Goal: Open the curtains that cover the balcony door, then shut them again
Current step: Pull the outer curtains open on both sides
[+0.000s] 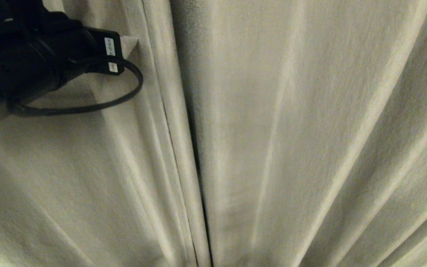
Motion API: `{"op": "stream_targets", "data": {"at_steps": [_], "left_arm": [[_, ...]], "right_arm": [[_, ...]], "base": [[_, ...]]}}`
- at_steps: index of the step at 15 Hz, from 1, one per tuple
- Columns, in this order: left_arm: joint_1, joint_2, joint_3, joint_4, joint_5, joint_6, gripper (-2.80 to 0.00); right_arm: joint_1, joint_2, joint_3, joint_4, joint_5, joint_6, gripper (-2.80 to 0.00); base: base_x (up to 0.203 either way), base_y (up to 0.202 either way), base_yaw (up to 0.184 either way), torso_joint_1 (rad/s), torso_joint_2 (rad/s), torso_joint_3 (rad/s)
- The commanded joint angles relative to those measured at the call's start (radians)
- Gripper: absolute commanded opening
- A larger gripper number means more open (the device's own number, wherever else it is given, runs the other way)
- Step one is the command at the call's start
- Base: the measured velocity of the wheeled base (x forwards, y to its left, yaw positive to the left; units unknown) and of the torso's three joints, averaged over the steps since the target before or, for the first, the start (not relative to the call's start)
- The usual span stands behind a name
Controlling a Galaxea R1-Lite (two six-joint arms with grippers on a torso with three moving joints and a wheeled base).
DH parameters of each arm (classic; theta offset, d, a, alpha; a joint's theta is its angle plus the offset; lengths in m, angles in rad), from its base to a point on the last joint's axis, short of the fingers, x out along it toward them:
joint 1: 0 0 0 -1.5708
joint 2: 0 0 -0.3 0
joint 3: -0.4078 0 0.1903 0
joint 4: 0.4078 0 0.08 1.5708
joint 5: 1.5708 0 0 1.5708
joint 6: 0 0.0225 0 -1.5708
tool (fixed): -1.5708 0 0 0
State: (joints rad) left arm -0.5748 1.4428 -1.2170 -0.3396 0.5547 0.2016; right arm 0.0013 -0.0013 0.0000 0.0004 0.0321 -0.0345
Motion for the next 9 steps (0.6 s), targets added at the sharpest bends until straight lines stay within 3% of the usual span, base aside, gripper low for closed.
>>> {"op": "stream_targets", "data": {"at_steps": [1,3,9], "left_arm": [[0.011,0.000,0.001,-0.003,0.004,0.002,-2.80],[0.019,-0.005,0.001,-0.011,0.003,0.001,-2.80],[0.044,-0.041,0.048,-0.172,0.006,0.009,-2.80]], "right_arm": [[0.000,0.001,0.000,0.000,0.000,-0.001,-2.80],[0.000,0.001,0.000,0.000,0.000,-0.001,-2.80],[0.000,0.001,0.000,0.001,0.000,-0.001,-2.80]], "base": [[0.000,0.000,0.000,0.000,0.00,0.000],[0.000,0.000,0.000,0.000,0.00,0.000],[0.000,0.000,0.000,0.000,0.00,0.000]]}}
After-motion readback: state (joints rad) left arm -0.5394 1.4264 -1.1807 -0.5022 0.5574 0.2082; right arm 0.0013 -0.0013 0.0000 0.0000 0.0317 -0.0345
